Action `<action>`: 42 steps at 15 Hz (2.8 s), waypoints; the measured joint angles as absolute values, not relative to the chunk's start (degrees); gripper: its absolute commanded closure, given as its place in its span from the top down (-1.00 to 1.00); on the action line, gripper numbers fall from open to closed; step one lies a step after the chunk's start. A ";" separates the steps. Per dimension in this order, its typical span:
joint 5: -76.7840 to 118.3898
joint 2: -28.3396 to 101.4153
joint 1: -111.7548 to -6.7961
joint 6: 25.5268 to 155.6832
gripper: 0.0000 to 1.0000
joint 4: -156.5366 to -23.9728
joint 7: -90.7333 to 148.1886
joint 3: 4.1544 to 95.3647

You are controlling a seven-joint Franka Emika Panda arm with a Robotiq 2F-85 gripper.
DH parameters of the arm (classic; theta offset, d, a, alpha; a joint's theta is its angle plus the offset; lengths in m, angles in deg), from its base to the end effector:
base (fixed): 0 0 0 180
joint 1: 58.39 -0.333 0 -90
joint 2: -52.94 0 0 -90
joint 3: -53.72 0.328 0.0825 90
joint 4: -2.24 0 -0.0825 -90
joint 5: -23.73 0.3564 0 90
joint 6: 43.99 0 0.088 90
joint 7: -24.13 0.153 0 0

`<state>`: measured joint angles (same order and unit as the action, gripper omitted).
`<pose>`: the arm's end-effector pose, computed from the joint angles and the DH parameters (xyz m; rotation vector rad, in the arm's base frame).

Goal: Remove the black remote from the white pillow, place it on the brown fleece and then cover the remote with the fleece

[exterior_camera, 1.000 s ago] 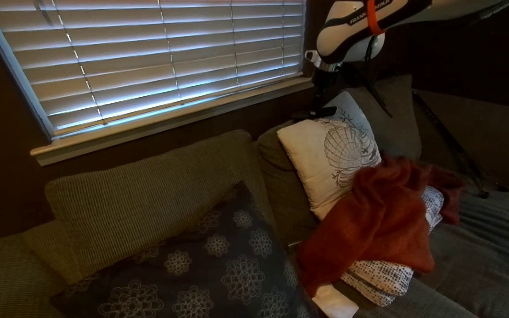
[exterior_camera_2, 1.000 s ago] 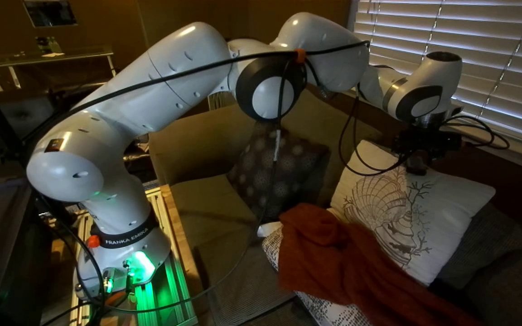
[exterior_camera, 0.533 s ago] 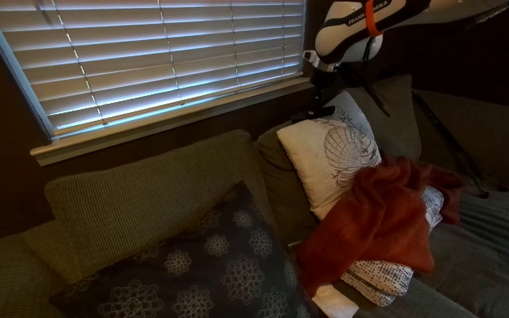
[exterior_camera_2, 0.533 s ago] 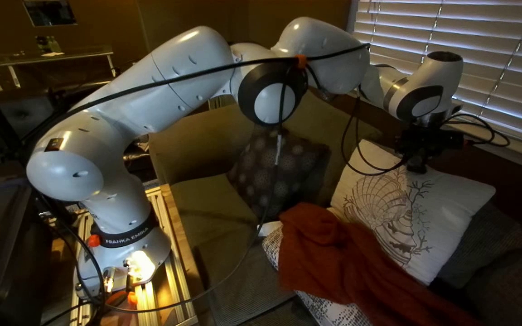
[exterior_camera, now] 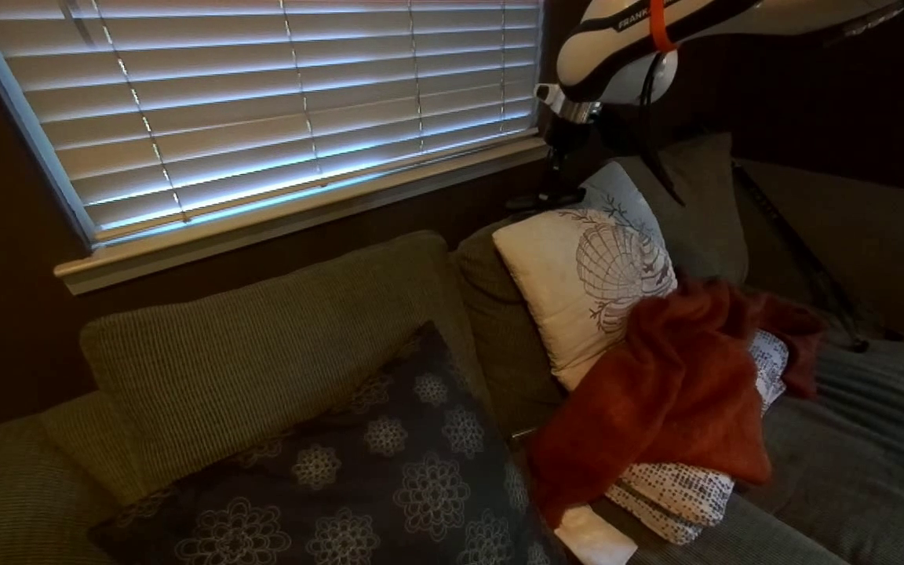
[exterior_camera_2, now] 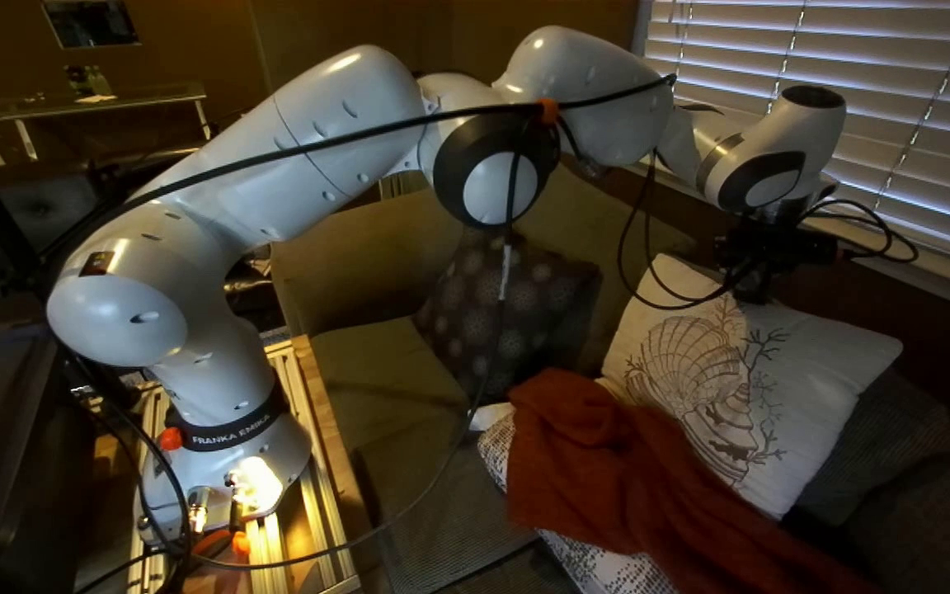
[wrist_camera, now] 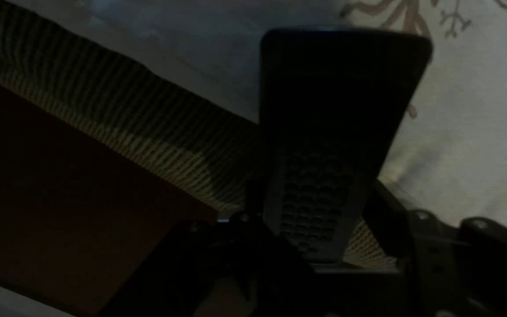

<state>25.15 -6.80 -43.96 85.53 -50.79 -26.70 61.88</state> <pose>0.8032 -0.1337 0.2485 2.8992 1.0192 0.5077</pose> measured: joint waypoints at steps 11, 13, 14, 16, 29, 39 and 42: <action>28.18 2.56 -43.80 86.25 -0.31 -62.11 -24.72 62.78; 28.18 5.44 -44.02 88.17 -0.31 -66.57 -23.63 62.76; 28.18 6.97 -44.25 89.67 -0.31 -69.02 -22.91 62.70; 28.18 10.03 -44.82 93.47 -0.31 -73.92 -21.02 62.63; 28.12 31.32 -49.46 112.16 -0.31 -108.37 9.70 58.53; 24.05 40.59 -54.58 112.32 -0.31 -123.59 27.28 50.54; 23.05 40.58 -55.69 112.33 -0.31 -126.10 33.45 49.06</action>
